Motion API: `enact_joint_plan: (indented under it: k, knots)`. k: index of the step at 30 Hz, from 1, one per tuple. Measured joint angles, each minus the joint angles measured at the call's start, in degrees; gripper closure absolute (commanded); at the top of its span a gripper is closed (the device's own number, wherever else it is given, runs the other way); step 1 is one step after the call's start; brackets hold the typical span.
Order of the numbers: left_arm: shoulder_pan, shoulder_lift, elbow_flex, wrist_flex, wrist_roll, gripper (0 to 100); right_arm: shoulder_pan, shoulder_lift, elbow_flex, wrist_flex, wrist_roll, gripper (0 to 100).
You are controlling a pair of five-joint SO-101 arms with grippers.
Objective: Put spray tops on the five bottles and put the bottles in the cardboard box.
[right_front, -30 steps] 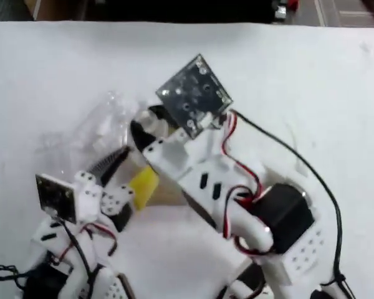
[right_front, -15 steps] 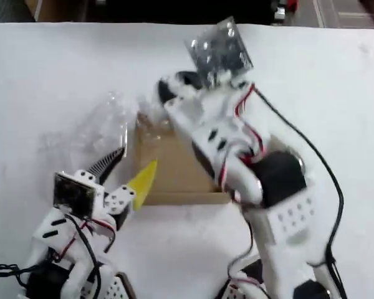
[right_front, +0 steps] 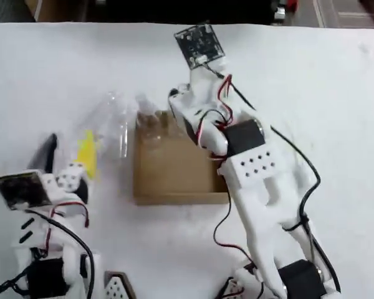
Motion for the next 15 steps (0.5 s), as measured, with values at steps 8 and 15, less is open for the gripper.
enact_joint_plan:
  k: [8, 15]
  knots:
    - [-2.99, 0.09, 2.55, -4.04, 5.01, 79, 2.46, 0.09, 16.53, -17.58, 0.00, 98.4]
    - [-2.99, 0.18, 2.55, -4.22, 5.19, 79, 2.20, 5.71, 18.81, -24.79, 0.00, 98.4]
